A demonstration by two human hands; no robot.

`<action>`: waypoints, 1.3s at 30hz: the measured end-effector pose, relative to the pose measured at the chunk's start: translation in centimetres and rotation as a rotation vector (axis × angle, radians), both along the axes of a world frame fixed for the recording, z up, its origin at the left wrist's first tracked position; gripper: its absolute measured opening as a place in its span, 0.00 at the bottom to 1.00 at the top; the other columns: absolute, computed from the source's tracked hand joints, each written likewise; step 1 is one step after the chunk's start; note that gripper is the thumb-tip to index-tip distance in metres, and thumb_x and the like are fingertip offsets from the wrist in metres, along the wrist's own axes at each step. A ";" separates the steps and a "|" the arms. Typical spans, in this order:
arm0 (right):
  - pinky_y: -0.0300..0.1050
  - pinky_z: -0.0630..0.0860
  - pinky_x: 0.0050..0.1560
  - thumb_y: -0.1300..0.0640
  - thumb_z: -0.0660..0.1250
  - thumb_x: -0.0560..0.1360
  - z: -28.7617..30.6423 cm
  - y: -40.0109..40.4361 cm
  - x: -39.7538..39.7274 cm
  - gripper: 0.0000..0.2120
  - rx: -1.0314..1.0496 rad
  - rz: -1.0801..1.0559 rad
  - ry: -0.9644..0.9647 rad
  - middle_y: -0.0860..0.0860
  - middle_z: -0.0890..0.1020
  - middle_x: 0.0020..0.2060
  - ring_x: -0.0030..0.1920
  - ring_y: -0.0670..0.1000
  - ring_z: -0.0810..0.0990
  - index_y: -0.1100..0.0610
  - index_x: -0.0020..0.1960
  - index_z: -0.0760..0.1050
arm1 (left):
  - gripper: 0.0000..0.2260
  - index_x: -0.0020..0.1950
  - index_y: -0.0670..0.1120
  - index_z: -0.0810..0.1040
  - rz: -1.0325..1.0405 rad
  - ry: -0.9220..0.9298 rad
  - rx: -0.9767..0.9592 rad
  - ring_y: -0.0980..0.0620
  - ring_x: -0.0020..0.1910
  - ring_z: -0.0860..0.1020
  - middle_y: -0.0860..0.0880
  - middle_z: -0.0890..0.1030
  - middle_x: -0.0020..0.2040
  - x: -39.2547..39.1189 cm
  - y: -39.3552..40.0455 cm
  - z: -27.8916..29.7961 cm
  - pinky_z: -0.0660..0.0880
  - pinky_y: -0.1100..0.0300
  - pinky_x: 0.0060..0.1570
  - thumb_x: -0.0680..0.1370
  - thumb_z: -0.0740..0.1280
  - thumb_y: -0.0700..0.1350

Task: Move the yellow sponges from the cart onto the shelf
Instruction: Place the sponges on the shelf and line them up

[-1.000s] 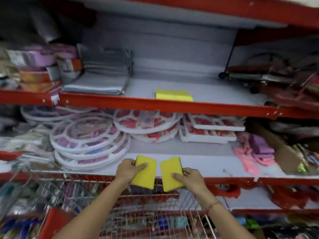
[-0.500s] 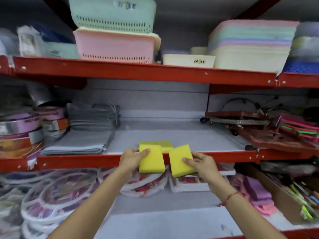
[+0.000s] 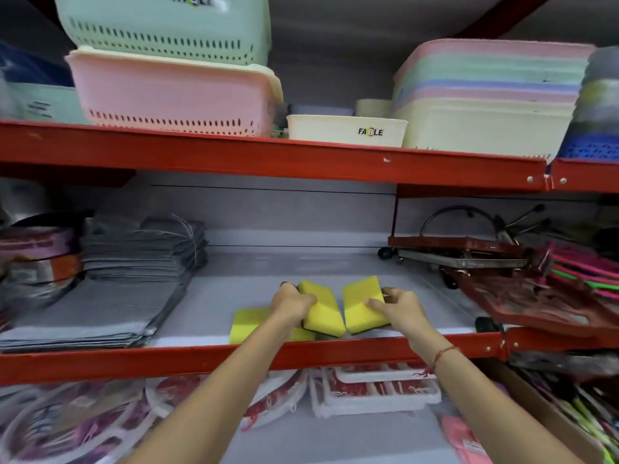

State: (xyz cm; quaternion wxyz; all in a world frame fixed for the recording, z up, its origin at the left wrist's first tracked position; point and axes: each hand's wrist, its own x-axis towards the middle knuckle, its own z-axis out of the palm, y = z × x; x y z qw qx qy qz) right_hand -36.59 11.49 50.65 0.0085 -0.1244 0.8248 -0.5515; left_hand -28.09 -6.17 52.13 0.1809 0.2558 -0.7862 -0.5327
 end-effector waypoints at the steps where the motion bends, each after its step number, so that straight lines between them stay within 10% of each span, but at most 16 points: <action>1: 0.60 0.76 0.61 0.55 0.73 0.72 -0.2 0.2 -0.5 0.28 0.041 -0.014 0.003 0.59 0.79 0.62 0.59 0.61 0.79 0.64 0.68 0.71 | 0.10 0.47 0.47 0.65 -0.010 -0.027 -0.057 0.39 0.62 0.75 0.38 0.76 0.60 -0.5 0.3 -0.2 0.75 0.48 0.60 0.76 0.67 0.44; 7: 0.52 0.78 0.54 0.52 0.74 0.69 -1.2 0.9 -2.2 0.25 0.250 -0.092 0.000 0.61 0.83 0.57 0.55 0.60 0.81 0.67 0.59 0.77 | 0.26 0.72 0.42 0.63 -0.081 -0.164 -0.342 0.40 0.63 0.76 0.40 0.77 0.64 -2.1 1.2 -1.3 0.74 0.52 0.57 0.77 0.66 0.47; 13: 0.47 0.74 0.40 0.49 0.73 0.69 -0.4 0.7 -2.4 0.21 0.486 -0.109 0.016 0.60 0.82 0.40 0.47 0.60 0.82 0.67 0.49 0.81 | 0.17 0.60 0.38 0.75 -0.119 -0.221 -0.624 0.41 0.62 0.75 0.39 0.79 0.60 -2.1 1.5 -1.1 0.74 0.52 0.57 0.76 0.66 0.46; 18: 0.48 0.77 0.56 0.50 0.70 0.72 -0.1 -0.4 -1.0 0.21 0.599 -0.130 0.072 0.59 0.81 0.58 0.59 0.59 0.79 0.62 0.59 0.77 | 0.09 0.41 0.42 0.73 -0.138 -0.241 -0.692 0.40 0.59 0.77 0.38 0.81 0.58 -1.4 0.6 -1.0 0.74 0.52 0.55 0.75 0.66 0.47; 23: 0.49 0.72 0.63 0.50 0.65 0.75 0.9 -4.0 1.3 0.24 0.548 -0.009 0.273 0.58 0.77 0.66 0.66 0.58 0.75 0.60 0.68 0.72 | 0.20 0.67 0.38 0.73 -0.091 -0.178 -0.723 0.42 0.68 0.72 0.41 0.76 0.67 0.2 -2.6 -0.6 0.70 0.52 0.66 0.80 0.61 0.50; 39: 0.50 0.70 0.69 0.65 0.56 0.75 -0.6 -10.0 2.7 0.23 0.742 0.257 0.300 0.61 0.72 0.69 0.69 0.60 0.71 0.63 0.70 0.69 | 0.25 0.78 0.40 0.54 -0.293 -0.385 -0.808 0.46 0.80 0.49 0.43 0.53 0.80 3.5 -8.2 -4.4 0.50 0.49 0.78 0.83 0.51 0.50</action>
